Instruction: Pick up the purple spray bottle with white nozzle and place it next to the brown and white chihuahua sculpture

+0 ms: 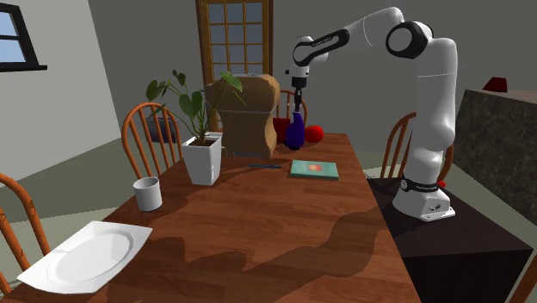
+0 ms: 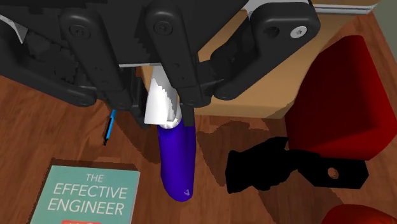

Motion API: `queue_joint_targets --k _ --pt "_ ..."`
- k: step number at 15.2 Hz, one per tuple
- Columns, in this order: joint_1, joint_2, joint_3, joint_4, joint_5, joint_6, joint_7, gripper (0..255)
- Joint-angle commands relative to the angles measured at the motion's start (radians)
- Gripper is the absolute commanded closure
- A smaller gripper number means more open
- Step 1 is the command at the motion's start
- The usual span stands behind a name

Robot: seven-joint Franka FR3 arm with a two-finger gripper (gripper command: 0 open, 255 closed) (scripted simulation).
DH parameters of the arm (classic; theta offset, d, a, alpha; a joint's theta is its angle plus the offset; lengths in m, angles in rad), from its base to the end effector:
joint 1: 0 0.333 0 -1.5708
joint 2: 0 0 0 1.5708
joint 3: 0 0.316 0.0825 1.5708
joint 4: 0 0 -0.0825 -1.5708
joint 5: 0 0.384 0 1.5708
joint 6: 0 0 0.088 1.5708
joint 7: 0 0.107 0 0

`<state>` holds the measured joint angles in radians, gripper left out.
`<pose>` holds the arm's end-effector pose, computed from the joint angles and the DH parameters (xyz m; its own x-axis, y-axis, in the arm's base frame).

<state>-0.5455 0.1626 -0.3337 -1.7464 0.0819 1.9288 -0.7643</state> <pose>0.4021 -0.4604 0.4818 0.9898 -0.1371 0.0379 -0.1373 -0.9905 0.0024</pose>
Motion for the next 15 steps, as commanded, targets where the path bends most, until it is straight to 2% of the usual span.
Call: queue_joint_targets --k 1,8,15 --pt "0.0 0.001 0.0 -0.026 0.001 0.028 -0.003 255" --pt "-0.001 0.027 0.003 -0.097 0.014 0.123 -0.012 255" --pt "-0.001 0.027 0.003 -0.097 0.014 0.123 -0.012 255"
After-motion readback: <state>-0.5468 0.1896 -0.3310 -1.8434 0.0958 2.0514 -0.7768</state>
